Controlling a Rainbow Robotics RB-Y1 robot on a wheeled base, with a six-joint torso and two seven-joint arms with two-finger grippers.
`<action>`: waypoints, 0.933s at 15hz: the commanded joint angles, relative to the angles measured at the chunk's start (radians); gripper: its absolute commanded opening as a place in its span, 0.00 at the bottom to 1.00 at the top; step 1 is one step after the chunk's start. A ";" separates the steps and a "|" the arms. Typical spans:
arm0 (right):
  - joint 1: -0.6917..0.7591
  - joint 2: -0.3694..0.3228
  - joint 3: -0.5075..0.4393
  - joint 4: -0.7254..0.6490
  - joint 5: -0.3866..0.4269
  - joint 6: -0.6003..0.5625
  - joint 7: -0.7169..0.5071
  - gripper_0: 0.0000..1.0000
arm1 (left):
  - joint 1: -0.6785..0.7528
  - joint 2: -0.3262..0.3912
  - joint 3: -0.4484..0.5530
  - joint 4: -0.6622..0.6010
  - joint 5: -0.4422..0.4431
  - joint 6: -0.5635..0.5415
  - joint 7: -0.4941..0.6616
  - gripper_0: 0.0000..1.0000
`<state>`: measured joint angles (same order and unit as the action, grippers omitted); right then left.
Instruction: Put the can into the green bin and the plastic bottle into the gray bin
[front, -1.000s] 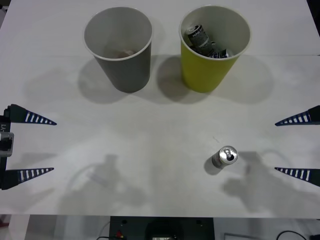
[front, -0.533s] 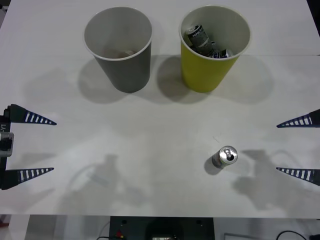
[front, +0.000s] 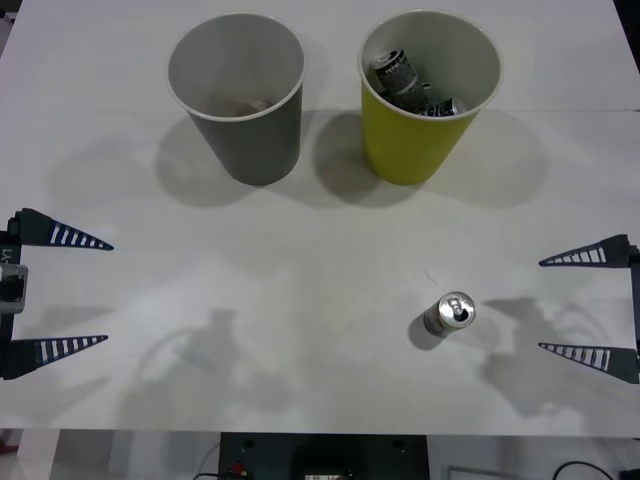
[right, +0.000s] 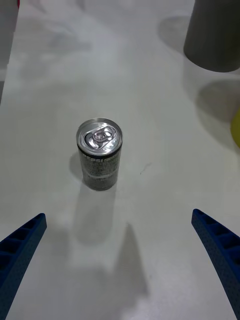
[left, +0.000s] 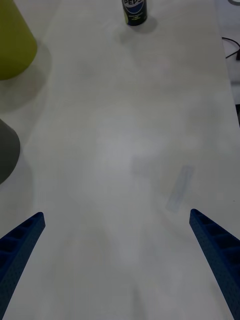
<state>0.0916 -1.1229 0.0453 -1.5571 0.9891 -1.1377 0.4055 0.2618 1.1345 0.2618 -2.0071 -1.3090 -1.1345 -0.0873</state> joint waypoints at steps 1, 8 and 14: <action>-0.047 0.000 0.087 0.086 -0.089 -0.002 0.098 1.00 | 0.000 0.000 0.000 0.000 0.000 0.000 0.000 1.00; -0.201 0.058 0.324 0.333 -0.291 -0.063 0.289 1.00 | 0.000 0.000 0.000 0.000 0.000 0.000 0.000 1.00; -0.331 0.215 0.355 0.624 -0.303 -0.231 0.332 1.00 | 0.000 0.000 0.000 0.000 0.000 0.000 0.000 1.00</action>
<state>-0.2319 -0.9213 0.4005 -0.9530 0.6853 -1.3581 0.7341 0.2618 1.1345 0.2618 -2.0071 -1.3090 -1.1345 -0.0873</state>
